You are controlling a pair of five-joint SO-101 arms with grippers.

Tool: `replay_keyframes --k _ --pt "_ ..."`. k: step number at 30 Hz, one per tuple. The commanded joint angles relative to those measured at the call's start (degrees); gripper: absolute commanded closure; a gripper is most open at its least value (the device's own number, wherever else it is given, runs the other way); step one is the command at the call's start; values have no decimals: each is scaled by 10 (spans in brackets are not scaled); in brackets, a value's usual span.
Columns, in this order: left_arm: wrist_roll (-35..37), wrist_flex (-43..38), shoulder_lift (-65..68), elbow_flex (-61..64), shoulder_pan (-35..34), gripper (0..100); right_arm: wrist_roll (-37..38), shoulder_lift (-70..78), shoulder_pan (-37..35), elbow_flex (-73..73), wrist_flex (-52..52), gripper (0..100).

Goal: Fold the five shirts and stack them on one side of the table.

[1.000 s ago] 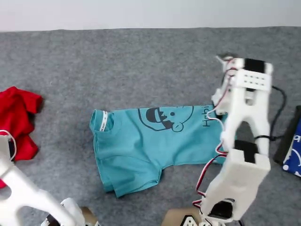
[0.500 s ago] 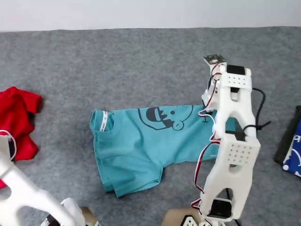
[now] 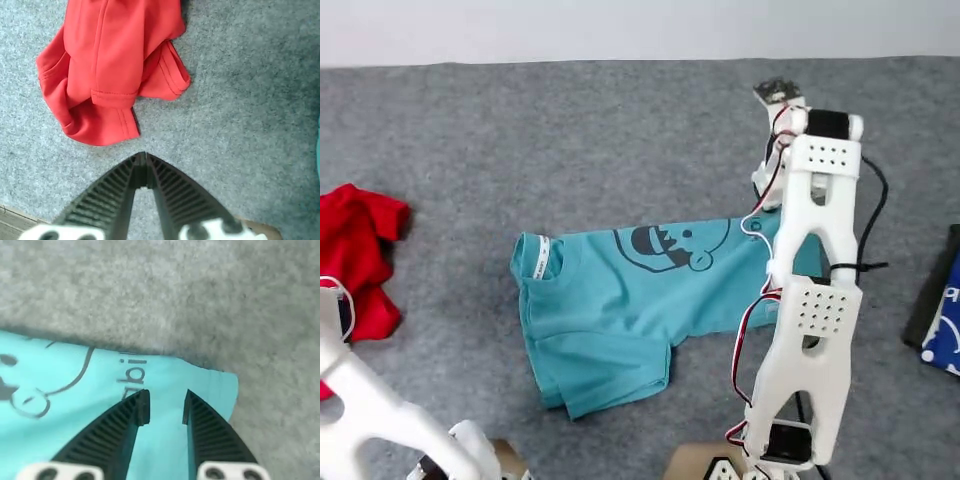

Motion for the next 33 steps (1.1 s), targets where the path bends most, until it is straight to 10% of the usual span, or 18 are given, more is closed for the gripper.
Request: replay_keyframes --k 1,15,33 --pt "2 14 -15 -19 4 996 4 -10 8 -48 31 883" --pt "2 14 -15 -19 4 996 4 59 38 -41 22 883" --pt "2 13 -15 -21 4 996 0 -113 -196 119 30 887"
